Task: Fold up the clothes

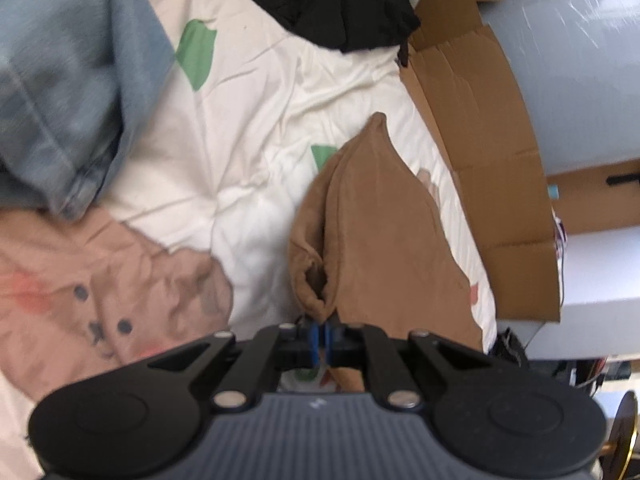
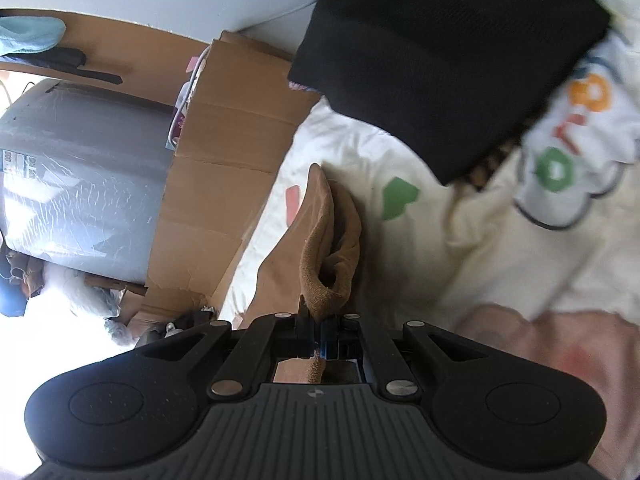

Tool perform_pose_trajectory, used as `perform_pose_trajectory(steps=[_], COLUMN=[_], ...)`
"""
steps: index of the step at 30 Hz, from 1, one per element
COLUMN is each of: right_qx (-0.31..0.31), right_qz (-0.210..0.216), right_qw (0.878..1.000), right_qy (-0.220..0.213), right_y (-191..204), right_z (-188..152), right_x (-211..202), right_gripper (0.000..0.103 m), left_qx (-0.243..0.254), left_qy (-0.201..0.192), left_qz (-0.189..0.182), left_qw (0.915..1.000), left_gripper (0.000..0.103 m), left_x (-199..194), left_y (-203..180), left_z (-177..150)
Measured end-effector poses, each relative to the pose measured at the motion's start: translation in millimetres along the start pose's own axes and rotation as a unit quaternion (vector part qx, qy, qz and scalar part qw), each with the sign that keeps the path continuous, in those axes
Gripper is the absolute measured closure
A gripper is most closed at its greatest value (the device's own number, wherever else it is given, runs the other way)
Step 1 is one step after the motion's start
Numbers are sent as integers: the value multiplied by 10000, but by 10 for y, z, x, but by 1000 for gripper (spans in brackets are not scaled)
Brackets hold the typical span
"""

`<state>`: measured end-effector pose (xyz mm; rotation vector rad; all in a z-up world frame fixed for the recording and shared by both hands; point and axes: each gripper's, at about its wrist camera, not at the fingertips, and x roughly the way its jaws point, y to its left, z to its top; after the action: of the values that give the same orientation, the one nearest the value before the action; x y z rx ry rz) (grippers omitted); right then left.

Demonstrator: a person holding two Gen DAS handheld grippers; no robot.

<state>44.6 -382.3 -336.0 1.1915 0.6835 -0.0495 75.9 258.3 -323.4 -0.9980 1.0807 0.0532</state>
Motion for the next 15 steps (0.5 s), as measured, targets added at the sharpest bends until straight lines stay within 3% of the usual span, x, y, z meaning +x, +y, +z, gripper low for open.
perform_pose_trajectory(steps=[7,15], right_qx=[13,-283], right_qz=[-269,-786], right_qw=[9996,9946], right_qy=[121,617], right_y=[-166,-165], right_z=[-40,207], right_x=[-312,-278], right_gripper=[102,102], left_qx=[194,181], left_qy=[254,382], left_qz=[91,173], left_qw=[9994,9990], left_gripper=[100,100], left_x=[-25,16], left_y=[18,102], left_z=[-211,-384])
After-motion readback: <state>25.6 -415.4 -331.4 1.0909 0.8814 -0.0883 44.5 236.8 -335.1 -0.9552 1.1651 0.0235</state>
